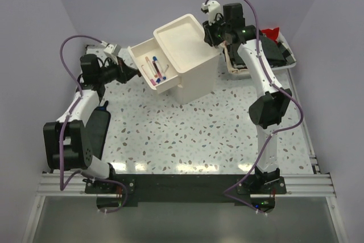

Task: Sort the stationery into containers
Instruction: Close the drawer in the storage box.

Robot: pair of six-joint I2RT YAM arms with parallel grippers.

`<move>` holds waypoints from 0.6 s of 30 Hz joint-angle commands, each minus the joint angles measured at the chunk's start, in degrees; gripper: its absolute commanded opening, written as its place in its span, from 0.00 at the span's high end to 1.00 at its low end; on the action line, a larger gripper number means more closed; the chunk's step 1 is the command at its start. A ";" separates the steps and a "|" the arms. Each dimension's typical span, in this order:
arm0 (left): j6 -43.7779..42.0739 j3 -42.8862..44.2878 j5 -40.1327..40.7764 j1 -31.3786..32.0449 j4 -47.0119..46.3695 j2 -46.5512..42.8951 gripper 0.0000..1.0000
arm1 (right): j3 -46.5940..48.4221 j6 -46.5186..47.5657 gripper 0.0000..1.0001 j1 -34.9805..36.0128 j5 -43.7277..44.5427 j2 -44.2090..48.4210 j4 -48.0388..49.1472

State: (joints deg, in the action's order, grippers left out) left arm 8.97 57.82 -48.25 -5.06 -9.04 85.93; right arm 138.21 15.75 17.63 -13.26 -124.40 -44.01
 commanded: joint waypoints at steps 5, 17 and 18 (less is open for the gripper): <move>-0.97 9.14 -1.06 3.21 -3.27 6.70 1.00 | 0.30 1.92 0.90 -0.49 -3.44 -1.37 -2.04; -2.03 15.30 -2.55 9.80 -2.39 13.73 1.00 | 0.13 2.36 0.98 1.35 -6.25 -2.69 -3.10; -2.03 15.82 -2.64 10.85 -2.30 14.09 1.00 | 0.13 2.44 0.99 1.62 -6.34 -2.69 -3.10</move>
State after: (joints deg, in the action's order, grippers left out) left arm 7.70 70.22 -47.81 -0.30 -8.97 97.41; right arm 138.21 16.86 16.51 -12.99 -124.92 -42.94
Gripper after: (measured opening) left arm 0.015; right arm 0.281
